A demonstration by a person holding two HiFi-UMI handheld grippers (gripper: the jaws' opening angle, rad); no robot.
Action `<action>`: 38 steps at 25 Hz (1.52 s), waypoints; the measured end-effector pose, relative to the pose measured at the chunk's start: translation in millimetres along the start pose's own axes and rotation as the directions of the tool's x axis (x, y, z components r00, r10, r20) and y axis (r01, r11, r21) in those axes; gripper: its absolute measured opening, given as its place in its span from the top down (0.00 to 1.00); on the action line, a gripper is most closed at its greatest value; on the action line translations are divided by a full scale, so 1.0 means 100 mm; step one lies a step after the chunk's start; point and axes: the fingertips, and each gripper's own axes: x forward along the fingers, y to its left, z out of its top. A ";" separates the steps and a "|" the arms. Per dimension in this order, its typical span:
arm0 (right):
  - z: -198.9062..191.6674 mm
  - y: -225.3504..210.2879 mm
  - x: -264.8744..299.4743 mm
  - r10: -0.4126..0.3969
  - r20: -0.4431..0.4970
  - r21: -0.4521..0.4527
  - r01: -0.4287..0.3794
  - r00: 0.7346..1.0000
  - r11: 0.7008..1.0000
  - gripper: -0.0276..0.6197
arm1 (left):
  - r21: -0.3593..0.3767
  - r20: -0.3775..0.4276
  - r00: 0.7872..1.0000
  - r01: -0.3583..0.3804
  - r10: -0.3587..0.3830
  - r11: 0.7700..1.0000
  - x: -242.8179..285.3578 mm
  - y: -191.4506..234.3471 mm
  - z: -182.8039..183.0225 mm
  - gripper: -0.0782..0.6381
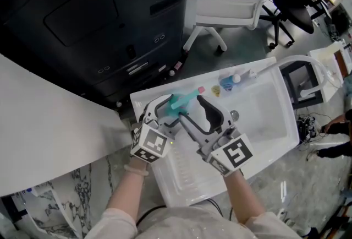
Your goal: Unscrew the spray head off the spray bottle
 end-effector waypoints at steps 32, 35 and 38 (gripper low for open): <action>-0.19 -0.23 -0.08 -0.120 -0.157 -0.089 0.107 0.980 0.990 0.70 | -0.052 0.016 1.000 0.006 -0.005 0.999 0.00 0.02 -0.03 0.47; -0.18 -0.26 -0.10 -0.132 -0.154 -0.100 0.118 0.979 0.988 0.72 | -0.054 0.027 1.000 0.011 -0.009 0.998 0.00 0.02 -0.04 0.47; -0.20 -0.30 -0.10 -0.131 -0.154 -0.102 0.116 0.979 0.988 0.73 | -0.054 0.039 0.999 0.012 -0.010 0.998 -0.02 0.04 0.00 0.47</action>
